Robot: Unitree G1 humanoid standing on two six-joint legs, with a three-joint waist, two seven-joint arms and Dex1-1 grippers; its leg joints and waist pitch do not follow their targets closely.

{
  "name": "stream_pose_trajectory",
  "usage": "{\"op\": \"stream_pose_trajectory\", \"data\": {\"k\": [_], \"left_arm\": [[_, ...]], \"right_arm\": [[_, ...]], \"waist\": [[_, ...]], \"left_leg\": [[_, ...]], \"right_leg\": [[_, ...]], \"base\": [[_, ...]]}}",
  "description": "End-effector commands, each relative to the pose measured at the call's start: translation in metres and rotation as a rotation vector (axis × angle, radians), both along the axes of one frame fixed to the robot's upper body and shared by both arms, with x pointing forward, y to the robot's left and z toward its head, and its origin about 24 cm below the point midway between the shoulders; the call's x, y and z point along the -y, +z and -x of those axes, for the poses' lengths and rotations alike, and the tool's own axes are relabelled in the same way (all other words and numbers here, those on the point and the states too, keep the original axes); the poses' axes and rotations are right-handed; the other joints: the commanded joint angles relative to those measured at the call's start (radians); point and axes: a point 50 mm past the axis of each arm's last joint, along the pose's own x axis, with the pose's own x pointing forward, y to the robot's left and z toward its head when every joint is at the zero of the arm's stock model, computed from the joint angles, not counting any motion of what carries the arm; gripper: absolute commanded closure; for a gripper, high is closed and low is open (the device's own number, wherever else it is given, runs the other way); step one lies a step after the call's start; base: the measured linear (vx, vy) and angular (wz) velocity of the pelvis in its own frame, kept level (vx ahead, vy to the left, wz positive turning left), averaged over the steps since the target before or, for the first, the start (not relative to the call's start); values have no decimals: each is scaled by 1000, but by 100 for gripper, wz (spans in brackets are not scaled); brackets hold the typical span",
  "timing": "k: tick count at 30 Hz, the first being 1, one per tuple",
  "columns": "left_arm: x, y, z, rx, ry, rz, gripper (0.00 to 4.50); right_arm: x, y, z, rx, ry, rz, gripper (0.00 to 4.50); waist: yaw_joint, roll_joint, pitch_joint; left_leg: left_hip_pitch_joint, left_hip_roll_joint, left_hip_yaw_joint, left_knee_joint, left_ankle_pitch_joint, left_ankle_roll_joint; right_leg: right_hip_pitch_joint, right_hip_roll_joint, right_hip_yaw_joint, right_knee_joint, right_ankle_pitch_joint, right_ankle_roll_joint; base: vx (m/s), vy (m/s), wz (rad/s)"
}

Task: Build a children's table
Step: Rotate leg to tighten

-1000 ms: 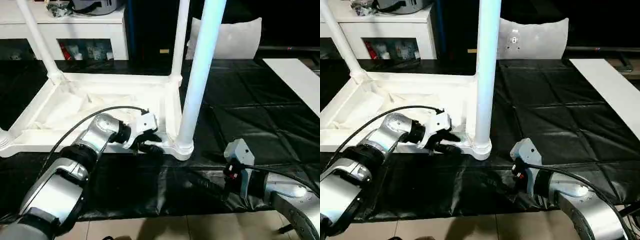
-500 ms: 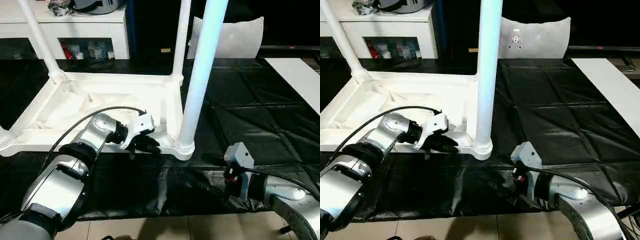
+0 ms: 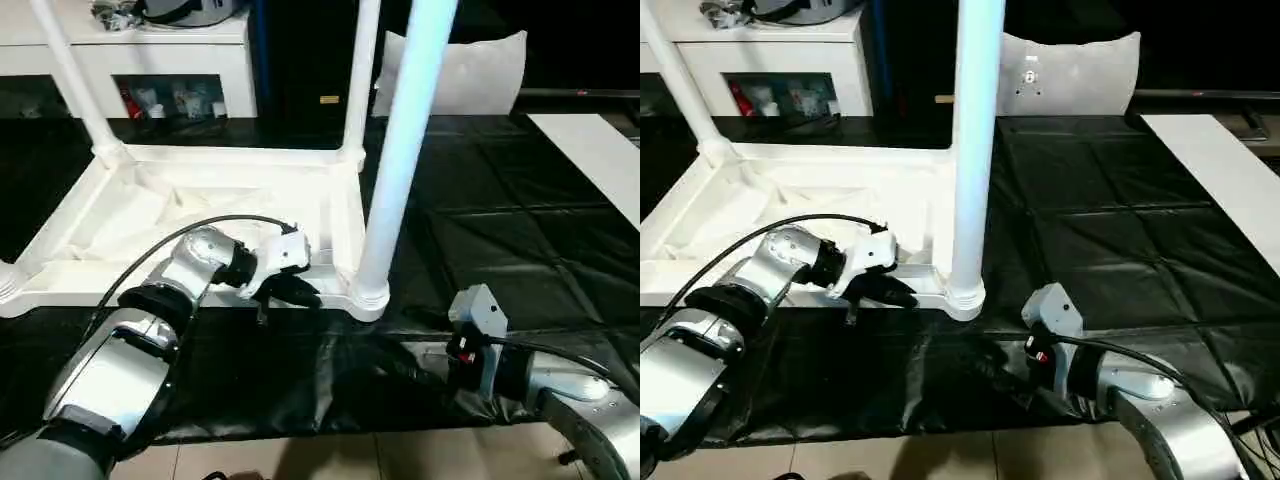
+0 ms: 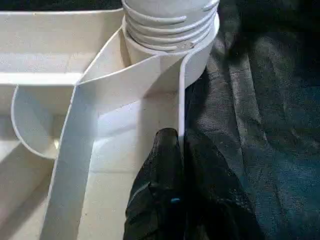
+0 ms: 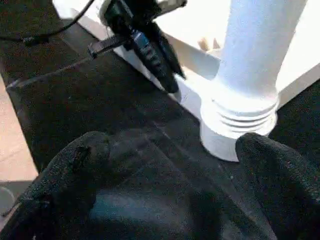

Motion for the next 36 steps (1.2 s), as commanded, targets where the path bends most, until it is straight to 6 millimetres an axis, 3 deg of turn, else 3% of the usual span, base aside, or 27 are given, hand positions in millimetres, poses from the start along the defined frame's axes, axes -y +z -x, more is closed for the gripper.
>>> {"op": "stream_pose_trajectory", "data": {"k": [1,6,9,11,17,19,23,29,30,36], "left_arm": [[-13,1,4,-62,27,26,442],[-20,7,18,-70,31,66,442],[-21,1,30,-18,40,42,442],[-18,1,33,-26,46,68,442],[-9,1,31,43,90,125,442],[-9,1,30,55,92,130,405],[-9,-1,32,63,88,121,372],[-11,-3,32,30,92,122,372],[-11,-4,32,22,88,118,398],[-11,-6,32,15,73,106,436]], "right_arm": [[3,9,-4,40,12,-14,0],[-5,19,-2,48,85,-14,0],[-11,20,-4,56,95,4,0],[-13,19,-3,52,108,7,0],[-15,22,-3,55,104,9,0],[-14,23,-4,57,104,16,0],[-12,24,-4,59,100,22,0],[-10,24,-4,59,87,26,0],[-10,24,-5,60,84,27,0],[-11,24,-7,63,81,27,0]], "waist": [[7,-8,-43],[1,-2,-51],[-2,-5,-53],[2,-5,-52],[6,-5,-48],[7,-2,-48],[8,-2,-49],[17,0,-50],[18,1,-50],[19,-1,-52]], "left_leg": [[3,89,-29,-85,-128,59],[1,89,-26,-76,-43,105],[-5,86,-25,-71,-9,127],[-1,85,-22,-69,-9,132],[0,86,-22,-73,-55,101],[-1,85,-22,-73,-53,97],[0,83,-21,-71,-61,90],[2,83,-20,-72,-73,73],[2,83,-20,-72,-74,71],[0,83,-21,-71,-55,76]], "right_leg": [[38,-109,48,-69,52,-305],[39,-106,45,-53,225,-321],[38,-102,42,-49,257,-313],[33,-100,41,-51,241,-314],[31,-99,42,-58,146,-303],[32,-99,43,-57,151,-297],[31,-99,44,-59,149,-289],[30,-97,44,-58,145,-287],[30,-97,44,-58,146,-287],[32,-98,42,-55,169,-285]], "base": [[0,0,0],[0,0,0],[0,0,0],[0,0,0],[0,0,0],[0,0,0],[0,0,0],[0,0,0],[0,0,0],[0,0,0]]}}
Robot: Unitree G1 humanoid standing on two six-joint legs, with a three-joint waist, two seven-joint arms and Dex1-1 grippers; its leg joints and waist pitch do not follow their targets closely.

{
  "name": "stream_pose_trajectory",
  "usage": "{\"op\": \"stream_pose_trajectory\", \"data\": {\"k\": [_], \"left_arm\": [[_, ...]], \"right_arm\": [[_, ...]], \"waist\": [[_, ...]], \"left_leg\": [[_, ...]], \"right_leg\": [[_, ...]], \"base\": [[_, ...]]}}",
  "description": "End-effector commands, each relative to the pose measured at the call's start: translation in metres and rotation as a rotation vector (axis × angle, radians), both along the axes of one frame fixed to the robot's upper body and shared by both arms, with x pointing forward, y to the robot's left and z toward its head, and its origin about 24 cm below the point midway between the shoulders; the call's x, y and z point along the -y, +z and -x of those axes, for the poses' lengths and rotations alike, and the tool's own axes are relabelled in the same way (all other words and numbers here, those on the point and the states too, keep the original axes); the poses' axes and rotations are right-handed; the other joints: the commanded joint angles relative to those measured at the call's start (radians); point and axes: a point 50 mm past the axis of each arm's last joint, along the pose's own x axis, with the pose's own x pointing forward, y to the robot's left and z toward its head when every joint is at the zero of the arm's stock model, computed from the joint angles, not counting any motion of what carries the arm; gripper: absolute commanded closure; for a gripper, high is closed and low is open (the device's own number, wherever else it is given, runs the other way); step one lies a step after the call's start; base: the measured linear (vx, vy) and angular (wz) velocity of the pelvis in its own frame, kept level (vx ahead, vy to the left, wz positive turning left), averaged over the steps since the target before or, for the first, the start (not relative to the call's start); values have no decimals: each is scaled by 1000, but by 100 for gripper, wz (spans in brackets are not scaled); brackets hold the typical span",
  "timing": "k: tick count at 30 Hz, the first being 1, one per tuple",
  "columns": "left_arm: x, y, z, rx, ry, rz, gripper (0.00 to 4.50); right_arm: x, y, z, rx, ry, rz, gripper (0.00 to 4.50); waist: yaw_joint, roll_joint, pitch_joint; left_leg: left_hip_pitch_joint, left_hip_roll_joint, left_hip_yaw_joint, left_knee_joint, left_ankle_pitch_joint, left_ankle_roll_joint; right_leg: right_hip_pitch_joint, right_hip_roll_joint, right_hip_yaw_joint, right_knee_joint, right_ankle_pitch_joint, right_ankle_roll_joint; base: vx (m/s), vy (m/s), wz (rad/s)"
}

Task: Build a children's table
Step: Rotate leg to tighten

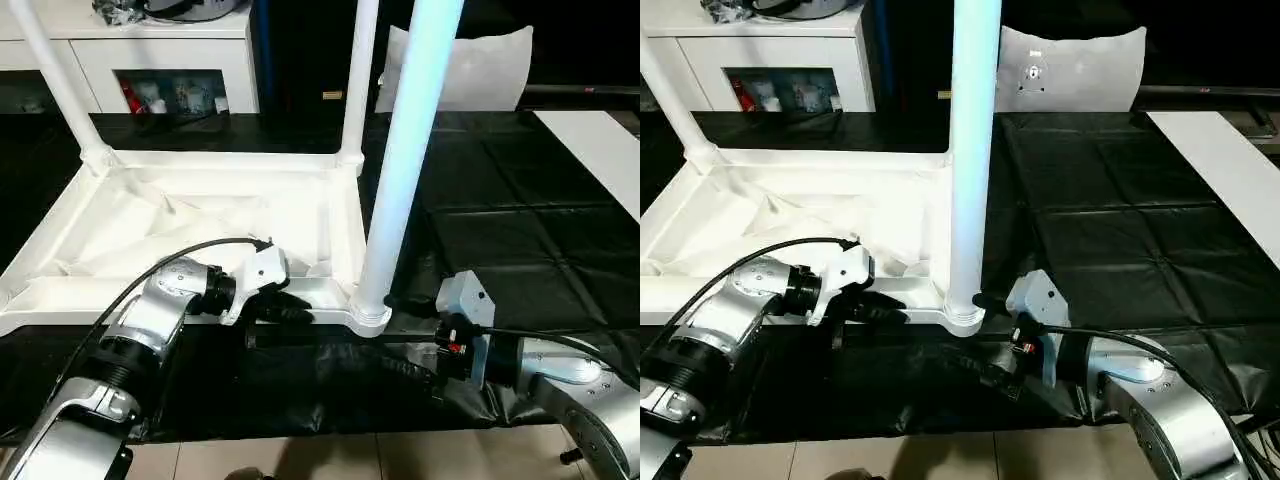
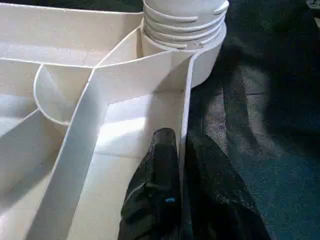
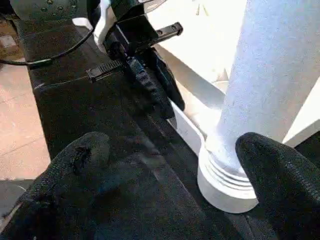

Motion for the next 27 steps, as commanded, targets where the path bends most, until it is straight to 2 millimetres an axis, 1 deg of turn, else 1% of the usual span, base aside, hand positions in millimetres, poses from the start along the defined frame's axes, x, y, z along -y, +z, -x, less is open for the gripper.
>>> {"op": "stream_pose_trajectory", "data": {"k": [1,4,5,7,9,10,14,15,16,17,19,20,21,22,23,27], "left_arm": [[0,0,-1,3,-6,-13,442],[3,-2,-2,10,-27,-36,447],[4,-3,-1,10,-39,-47,447],[5,-5,-1,3,-48,-55,447],[5,-6,0,-9,-54,-55,447],[5,-5,0,-7,-55,-56,447],[7,-3,-3,11,-36,-44,447],[8,-2,-4,6,-31,-31,421],[14,0,-5,-13,-23,17,421],[17,2,-6,-16,-25,35,395],[22,2,-6,-10,-26,48,392],[23,2,-7,-4,-26,49,381],[25,2,-7,9,-25,46,365],[27,1,-8,13,-25,40,354],[27,0,-8,16,-28,31,351],[26,-3,-9,27,-32,-8,352]], "right_arm": [[3,6,-5,29,-15,7,0],[4,6,-7,34,-19,12,0],[5,6,-8,36,-20,14,0],[5,6,-9,37,-20,14,0],[5,6,-10,39,-18,15,0],[6,6,-10,40,-18,15,0],[6,6,-10,38,-15,17,0],[6,6,-10,37,-14,17,0],[5,5,-9,33,-9,19,0],[5,4,-9,32,-8,20,0],[6,4,-9,31,-8,22,0],[6,3,-9,31,-8,22,0],[6,3,-8,30,-9,23,0],[6,3,-8,29,-9,24,0],[6,3,-8,28,-9,25,0],[6,2,-7,26,-9,29,0]], "waist": [[4,-3,-53],[1,-6,-54],[0,-4,-54],[0,-6,-53],[1,-5,-52],[0,-6,-53],[1,-6,-53],[1,-6,-53],[2,-4,-53],[2,-5,-53],[5,-5,-53],[5,-6,-52],[5,-5,-52],[5,-7,-52],[4,-8,-53],[3,-7,-53]], "left_leg": [[10,78,-23,-70,-58,76],[8,77,-22,-69,-50,81],[9,76,-22,-68,-49,84],[10,77,-21,-68,-56,84],[10,78,-21,-68,-59,82],[10,79,-21,-68,-55,82],[10,78,-21,-67,-52,86],[10,77,-20,-67,-53,86],[11,78,-20,-67,-55,85],[12,78,-20,-67,-58,83],[12,79,-20,-68,-65,80],[11,80,-20,-68,-72,80],[10,79,-20,-67,-73,80],[10,78,-19,-67,-73,81],[7,77,-20,-67,-66,83],[10,79,-20,-67,-66,87]], "right_leg": [[44,-98,48,-60,176,-279],[46,-98,47,-59,188,-279],[45,-98,47,-59,186,-280],[45,-99,48,-61,173,-280],[44,-98,48,-61,159,-281],[45,-98,47,-60,165,-283],[44,-98,47,-60,165,-284],[44,-98,47,-60,163,-284],[43,-98,47,-60,159,-285],[43,-98,47,-61,154,-287],[44,-100,47,-62,146,-290],[44,-100,47,-64,139,-292],[45,-100,47,-64,138,-290],[45,-100,48,-65,135,-287],[47,-99,48,-64,139,-279],[45,-98,47,-65,140,-275]], "base": [[0,0,0],[0,0,0],[0,0,0],[0,0,0],[0,0,0],[0,0,0],[0,0,0],[0,0,0],[0,0,0],[0,0,0],[0,0,0],[0,0,0],[0,0,0],[0,0,0],[0,0,0],[0,0,0]]}}
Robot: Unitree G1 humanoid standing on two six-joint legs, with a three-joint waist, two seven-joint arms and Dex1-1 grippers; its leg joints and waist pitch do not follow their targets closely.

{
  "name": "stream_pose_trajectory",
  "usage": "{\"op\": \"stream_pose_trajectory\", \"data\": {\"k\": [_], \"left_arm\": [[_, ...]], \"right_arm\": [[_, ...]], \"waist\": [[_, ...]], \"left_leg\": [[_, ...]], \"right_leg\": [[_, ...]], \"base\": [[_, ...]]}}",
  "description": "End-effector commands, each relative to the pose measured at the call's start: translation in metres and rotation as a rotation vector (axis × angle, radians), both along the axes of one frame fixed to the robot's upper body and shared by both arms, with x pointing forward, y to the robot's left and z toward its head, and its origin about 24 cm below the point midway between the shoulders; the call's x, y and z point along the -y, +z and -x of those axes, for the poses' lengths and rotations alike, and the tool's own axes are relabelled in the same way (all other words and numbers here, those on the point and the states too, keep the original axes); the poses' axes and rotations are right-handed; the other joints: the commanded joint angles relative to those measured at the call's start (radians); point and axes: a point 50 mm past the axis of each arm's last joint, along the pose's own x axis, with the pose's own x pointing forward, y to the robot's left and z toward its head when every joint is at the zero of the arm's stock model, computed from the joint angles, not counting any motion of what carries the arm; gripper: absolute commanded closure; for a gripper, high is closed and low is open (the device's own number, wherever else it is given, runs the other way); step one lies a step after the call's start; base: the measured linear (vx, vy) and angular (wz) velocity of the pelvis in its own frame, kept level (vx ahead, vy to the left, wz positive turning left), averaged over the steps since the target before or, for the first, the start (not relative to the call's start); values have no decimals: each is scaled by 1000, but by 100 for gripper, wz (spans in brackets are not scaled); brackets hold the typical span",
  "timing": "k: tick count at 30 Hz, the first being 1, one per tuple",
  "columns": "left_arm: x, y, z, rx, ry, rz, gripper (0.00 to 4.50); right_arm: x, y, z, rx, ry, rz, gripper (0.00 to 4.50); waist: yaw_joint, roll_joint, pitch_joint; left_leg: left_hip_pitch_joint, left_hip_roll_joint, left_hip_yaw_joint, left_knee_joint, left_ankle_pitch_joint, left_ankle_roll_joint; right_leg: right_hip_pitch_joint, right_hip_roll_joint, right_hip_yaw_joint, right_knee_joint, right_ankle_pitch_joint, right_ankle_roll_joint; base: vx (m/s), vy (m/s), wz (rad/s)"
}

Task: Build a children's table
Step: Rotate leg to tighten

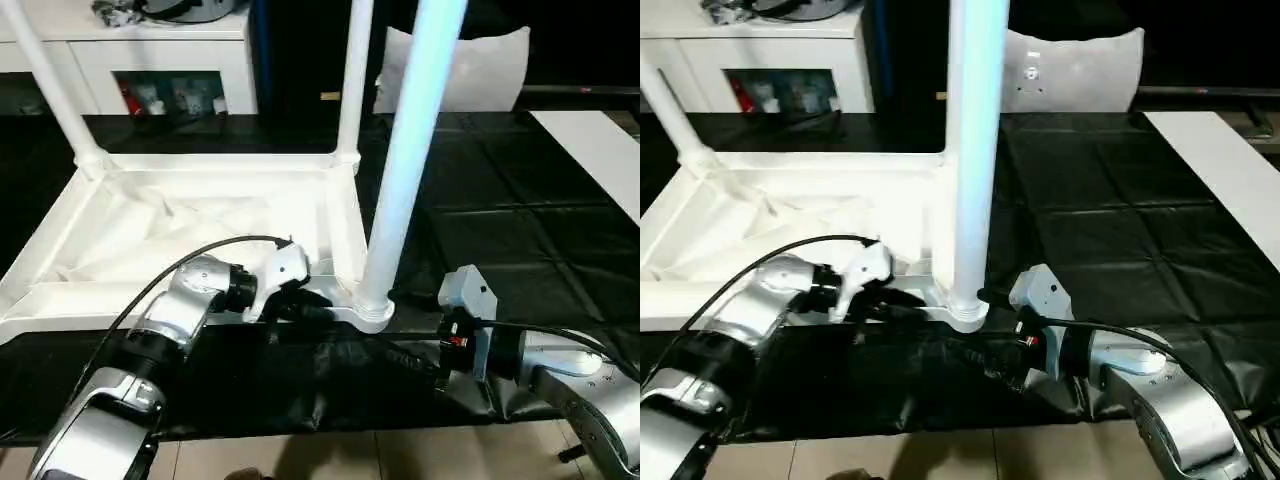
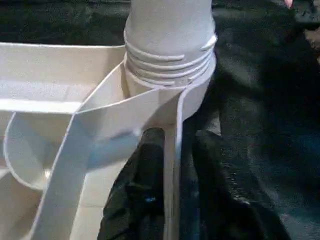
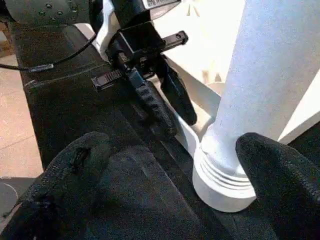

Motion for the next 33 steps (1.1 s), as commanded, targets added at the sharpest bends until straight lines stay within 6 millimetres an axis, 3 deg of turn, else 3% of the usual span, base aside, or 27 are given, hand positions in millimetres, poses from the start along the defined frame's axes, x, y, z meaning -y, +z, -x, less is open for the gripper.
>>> {"op": "stream_pose_trajectory", "data": {"k": [1,6,7,10,16,18,19,21,25,26,31,33], "left_arm": [[-3,-1,-2,14,-2,-49,352],[-11,-4,-1,0,1,-83,352],[-13,-4,-1,0,3,-90,381],[-16,-4,-1,-4,10,-95,389],[-17,-4,0,-39,8,-65,447],[-16,-4,1,-50,-6,-58,447],[-16,-6,3,-60,-25,-72,447],[-17,-7,4,-63,-31,-83,447],[-19,-9,8,-65,-62,-108,447],[-21,-8,10,-69,-87,-110,447],[-23,-5,15,-73,-137,-119,450],[-25,0,21,-69,-207,-136,450]], "right_arm": [[2,1,0,8,-2,12,0],[2,0,0,9,-3,14,0],[2,0,0,10,-4,15,0],[2,0,-1,12,-5,16,0],[3,0,-3,22,-19,10,0],[6,1,-6,30,-25,10,0],[8,2,-10,44,-25,9,0],[8,3,-12,50,-22,8,0],[10,4,-21,65,-11,-10,0],[11,5,-24,67,25,-20,0],[12,7,-29,66,90,-54,17],[11,7,-35,41,175,-90,17]], "waist": [[6,-6,-53],[5,-6,-51],[5,-6,-50],[5,-4,-50],[4,-6,-50],[4,-4,-52],[5,4,-52],[3,-1,-53],[2,2,-55],[0,-3,-55],[2,1,-57],[2,-7,-55]], "left_leg": [[10,77,-22,-67,-69,84],[10,77,-22,-70,-86,75],[11,77,-22,-70,-95,72],[11,77,-22,-72,-105,64],[11,77,-21,-73,-108,56],[10,77,-22,-72,-95,60],[9,75,-22,-70,-89,62],[9,75,-21,-70,-87,67],[10,76,-21,-68,-87,74],[9,75,-20,-70,-84,75],[10,78,-20,-68,-91,85],[11,79,-19,-70,-106,88]], "right_leg": [[45,-98,48,-65,139,-272],[43,-98,48,-68,111,-271],[43,-99,48,-69,98,-271],[42,-99,49,-70,81,-268],[41,-99,49,-71,65,-267],[41,-100,49,-69,91,-271],[42,-100,49,-68,108,-275],[43,-98,48,-67,124,-279],[44,-99,46,-65,140,-287],[45,-98,46,-66,142,-290],[44,-100,44,-61,150,-306],[43,-100,43,-64,121,-308]], "base": [[0,0,0],[0,0,0],[0,0,0],[0,0,0],[0,0,0],[0,0,0],[0,0,0],[0,0,0],[0,0,0],[0,0,0],[0,0,0],[0,0,0]]}}
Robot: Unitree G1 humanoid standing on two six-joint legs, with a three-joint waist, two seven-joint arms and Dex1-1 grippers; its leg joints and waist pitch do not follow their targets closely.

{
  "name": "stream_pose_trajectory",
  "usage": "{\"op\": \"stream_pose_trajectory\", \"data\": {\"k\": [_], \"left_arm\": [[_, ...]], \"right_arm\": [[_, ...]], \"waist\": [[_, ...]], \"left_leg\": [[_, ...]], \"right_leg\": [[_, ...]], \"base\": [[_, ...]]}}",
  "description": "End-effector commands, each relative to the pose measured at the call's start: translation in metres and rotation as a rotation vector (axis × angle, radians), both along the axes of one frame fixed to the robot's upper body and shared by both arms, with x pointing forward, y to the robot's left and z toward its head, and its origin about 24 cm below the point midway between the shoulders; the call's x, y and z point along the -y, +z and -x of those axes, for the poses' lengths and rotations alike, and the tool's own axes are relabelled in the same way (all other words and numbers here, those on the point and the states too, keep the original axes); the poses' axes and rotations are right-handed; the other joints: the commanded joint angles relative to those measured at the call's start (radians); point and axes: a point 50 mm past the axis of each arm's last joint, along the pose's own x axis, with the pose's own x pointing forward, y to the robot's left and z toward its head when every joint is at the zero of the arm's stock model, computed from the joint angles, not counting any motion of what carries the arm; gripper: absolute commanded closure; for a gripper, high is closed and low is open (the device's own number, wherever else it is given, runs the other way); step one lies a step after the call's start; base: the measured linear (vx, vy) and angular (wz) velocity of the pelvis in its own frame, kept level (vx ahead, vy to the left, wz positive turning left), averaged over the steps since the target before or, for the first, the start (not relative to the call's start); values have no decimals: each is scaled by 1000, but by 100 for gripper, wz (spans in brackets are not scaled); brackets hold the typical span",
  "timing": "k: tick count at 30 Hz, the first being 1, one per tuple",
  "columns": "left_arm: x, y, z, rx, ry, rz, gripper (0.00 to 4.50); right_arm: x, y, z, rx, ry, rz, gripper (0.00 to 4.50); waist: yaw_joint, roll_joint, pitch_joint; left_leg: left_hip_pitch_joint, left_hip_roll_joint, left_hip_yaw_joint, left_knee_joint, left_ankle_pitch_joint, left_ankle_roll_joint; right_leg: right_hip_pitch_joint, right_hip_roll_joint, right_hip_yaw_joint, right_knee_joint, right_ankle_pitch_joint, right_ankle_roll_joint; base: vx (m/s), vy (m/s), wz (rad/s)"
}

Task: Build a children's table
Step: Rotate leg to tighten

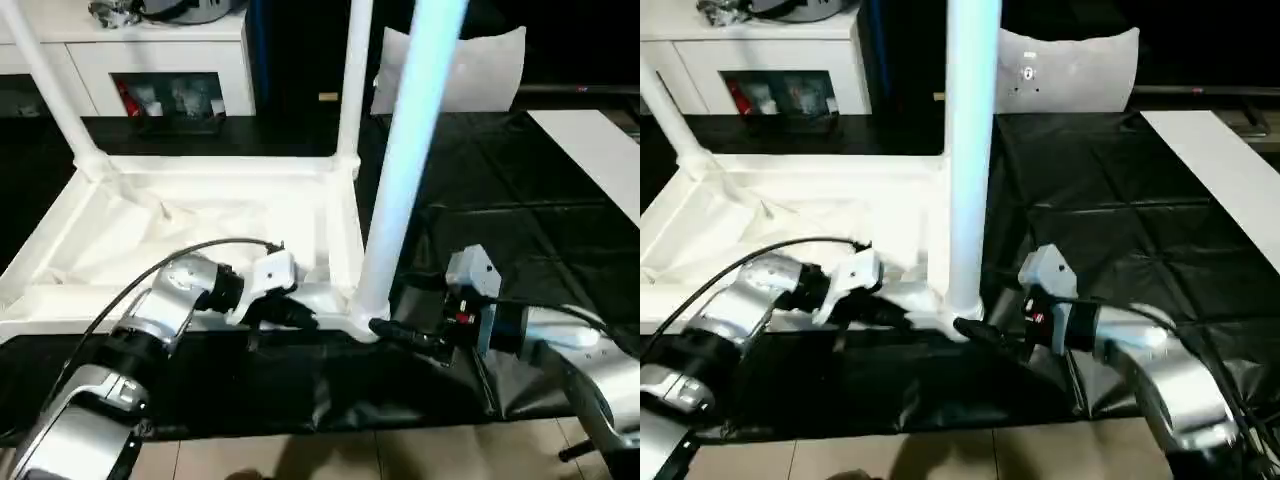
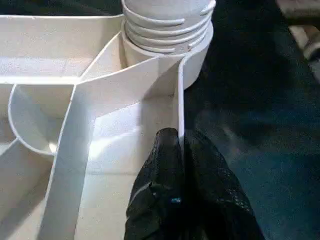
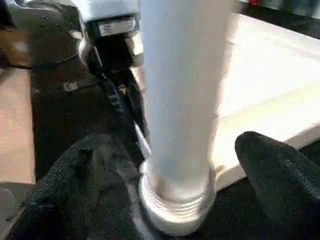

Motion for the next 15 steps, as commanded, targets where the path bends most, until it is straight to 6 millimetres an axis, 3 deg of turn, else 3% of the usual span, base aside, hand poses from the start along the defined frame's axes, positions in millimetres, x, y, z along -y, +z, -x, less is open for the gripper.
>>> {"op": "stream_pose_trajectory", "data": {"k": [1,5,6,8,11,13,15], "left_arm": [[1,-4,9,-36,-82,-41,450],[3,3,13,-24,-126,-42,450],[3,3,14,-22,-129,-43,450],[3,3,14,-22,-129,-43,450],[2,5,16,-23,-126,-40,450],[1,5,18,-23,-123,-41,450],[0,5,19,-26,-119,-44,450]], "right_arm": [[0,4,-2,7,51,-24,45],[-6,-4,-7,-32,155,4,71],[-8,-5,-9,-34,166,11,71],[-8,-6,-9,-35,169,11,97],[-13,-8,-10,-54,221,16,129],[-14,-9,-11,-64,244,18,144],[-14,-11,-13,-68,261,25,159]], "waist": [[7,-7,-52],[15,-3,-54],[17,-15,-54],[25,-8,-57],[33,-18,-61],[35,-14,-60],[38,-16,-60]], "left_leg": [[9,79,-21,-69,-107,87],[11,78,-18,-66,-82,95],[11,78,-15,-66,-72,100],[11,78,-15,-64,-55,103],[9,77,-13,-59,-17,121],[6,77,-13,-58,-9,127],[7,78,-12,-58,-19,127]], "right_leg": [[43,-100,44,-61,114,-308],[39,-96,42,-59,119,-312],[39,-95,42,-60,130,-311],[38,-96,41,-56,137,-309],[37,-96,40,-49,189,-308],[36,-96,40,-47,193,-304],[34,-95,39,-47,174,-303]], "base": [[0,0,0],[0,0,0],[0,0,0],[0,0,0],[0,0,0],[0,0,0],[0,0,0]]}}
